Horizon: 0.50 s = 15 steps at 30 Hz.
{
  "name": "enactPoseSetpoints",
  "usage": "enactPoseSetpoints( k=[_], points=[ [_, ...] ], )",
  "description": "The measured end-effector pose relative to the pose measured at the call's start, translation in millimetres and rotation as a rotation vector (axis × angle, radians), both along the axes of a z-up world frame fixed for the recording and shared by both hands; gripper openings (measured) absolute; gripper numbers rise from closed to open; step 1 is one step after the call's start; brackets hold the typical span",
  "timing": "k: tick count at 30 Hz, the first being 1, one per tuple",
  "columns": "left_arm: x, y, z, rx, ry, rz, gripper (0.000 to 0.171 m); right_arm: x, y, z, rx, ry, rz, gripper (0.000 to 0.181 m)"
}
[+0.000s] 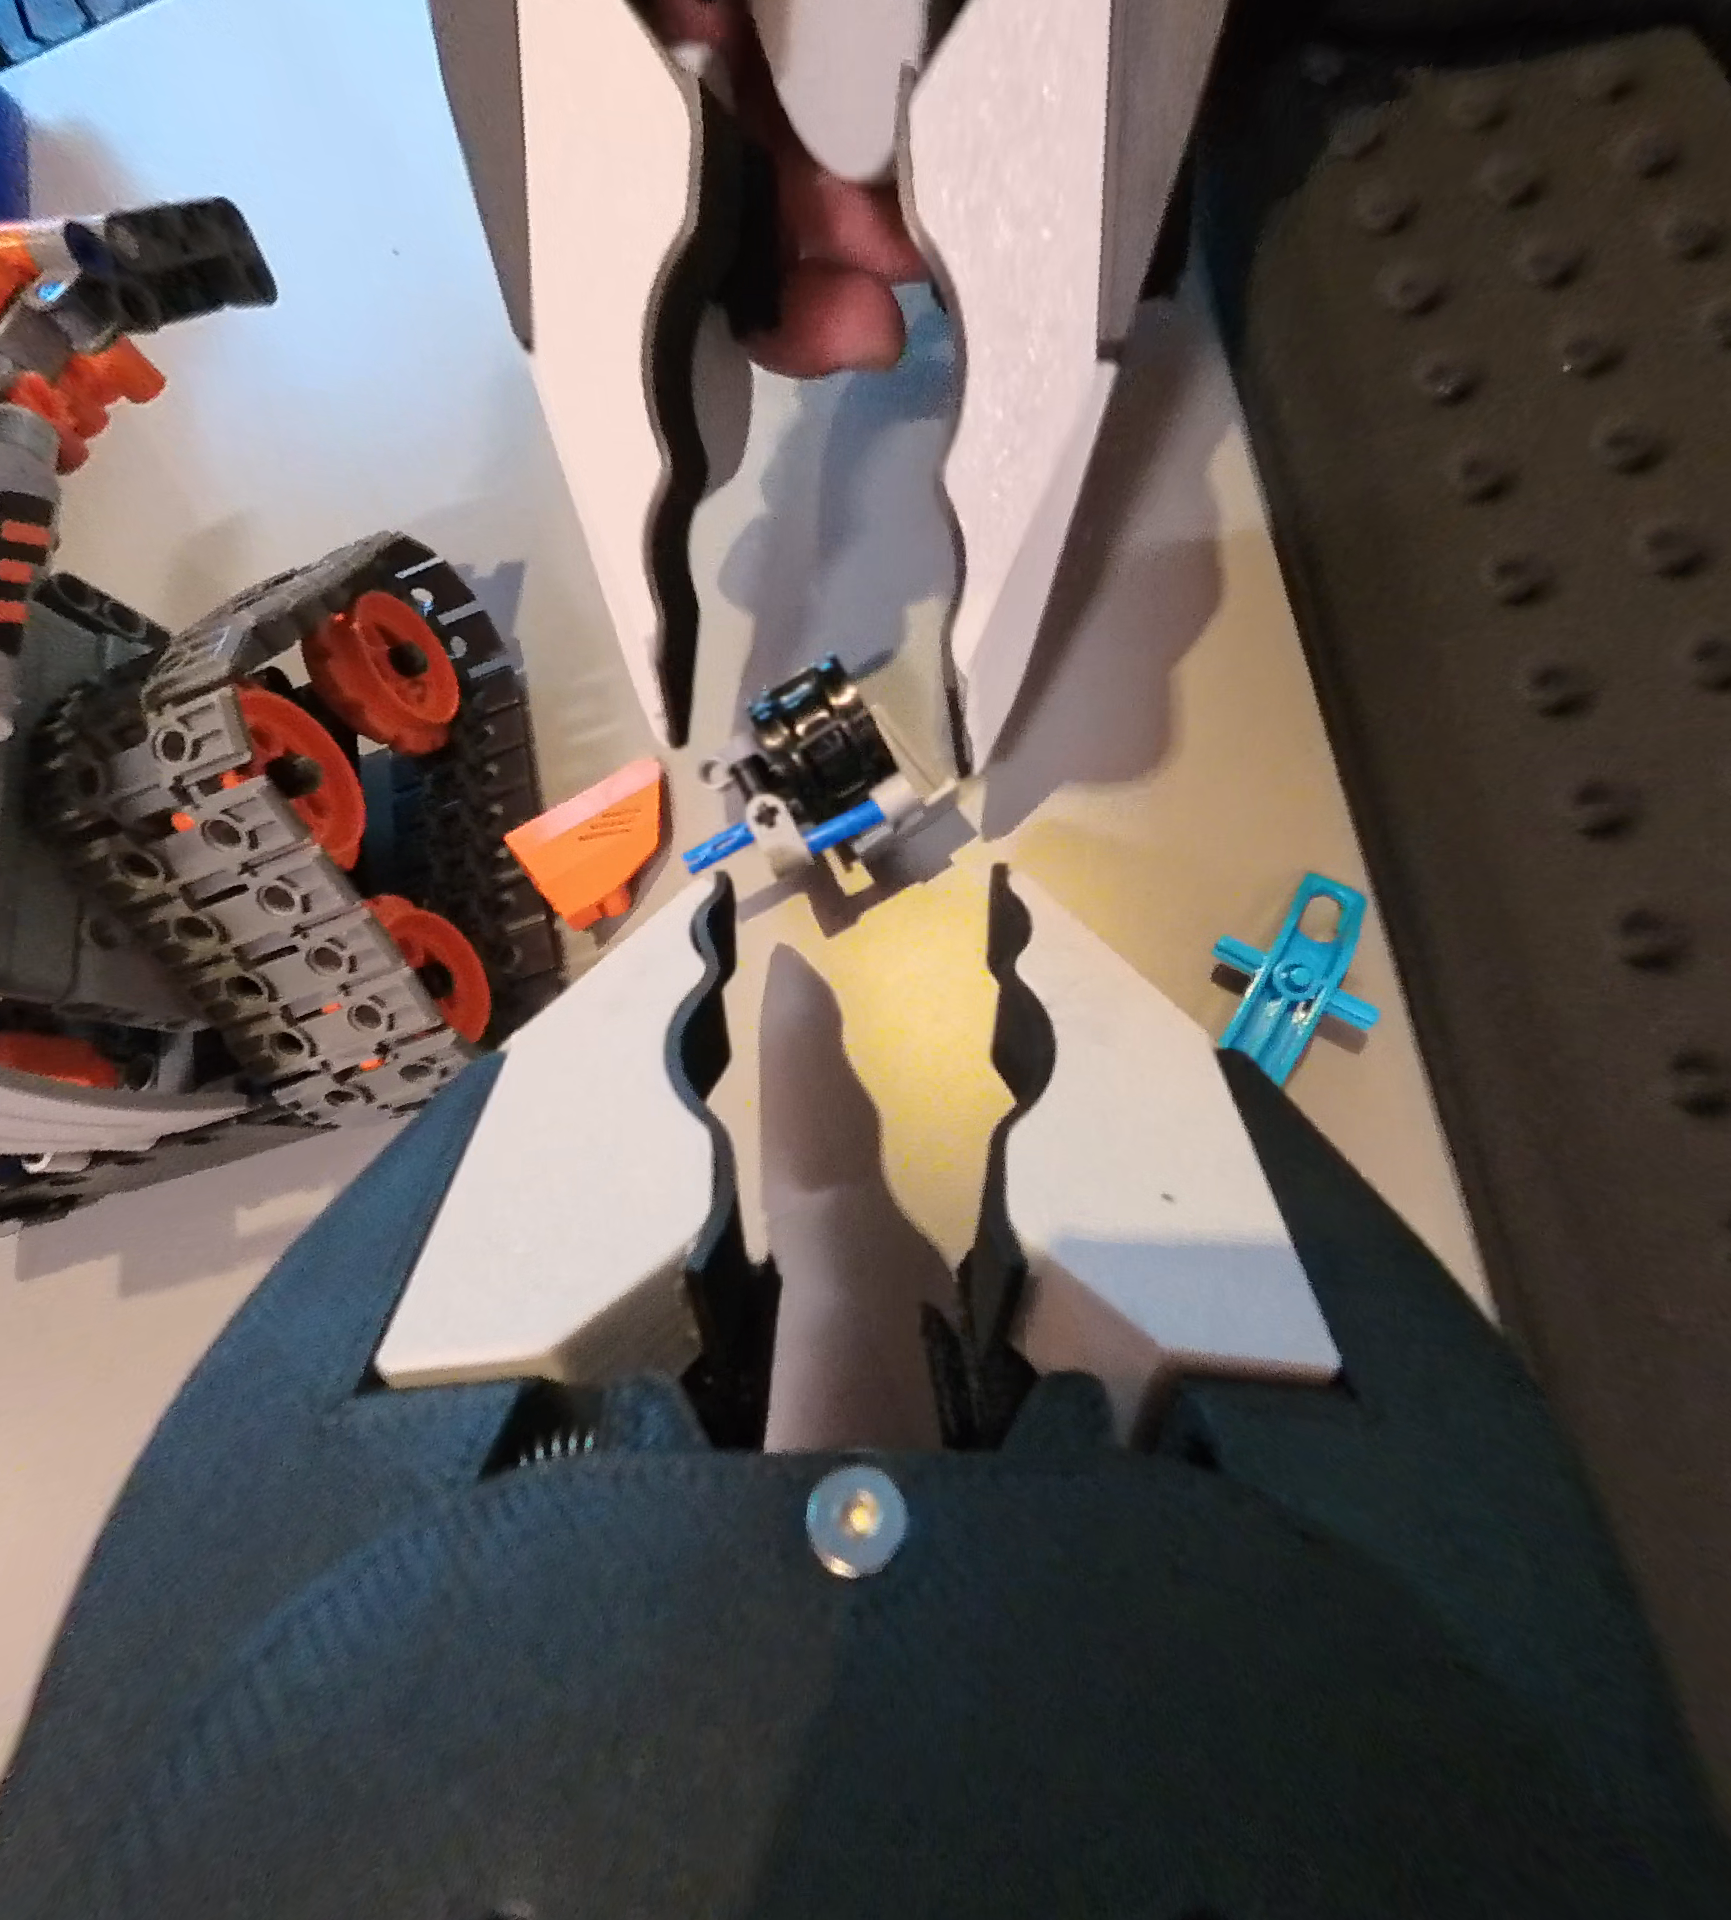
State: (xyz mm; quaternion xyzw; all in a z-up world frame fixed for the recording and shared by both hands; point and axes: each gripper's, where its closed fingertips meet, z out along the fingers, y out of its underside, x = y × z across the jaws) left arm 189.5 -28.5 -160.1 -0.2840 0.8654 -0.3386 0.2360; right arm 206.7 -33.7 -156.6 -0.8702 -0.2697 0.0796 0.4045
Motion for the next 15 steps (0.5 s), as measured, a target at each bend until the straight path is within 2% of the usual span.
enactPoseSetpoints(
  k=[2, 4, 15],
  points=[
    [1.9, 1.7, -4.2, 0.031, 0.007, 0.021, 0.046, -3.6, -0.3, 4.0, 0.012, 0.029, 0.022, 0.051],
    [2.9, -0.8, -5.0, 0.027, 0.002, 0.019, 0.040, -5.0, -0.1, -5.3, -0.019, -0.007, 0.033, 0.047],
    [7.6, 0.5, -7.6, 0.021, -0.019, 0.062, 0.020, -11.1, 2.7, -16.7, -0.048, -0.035, 0.044, 0.044]
  ],
)
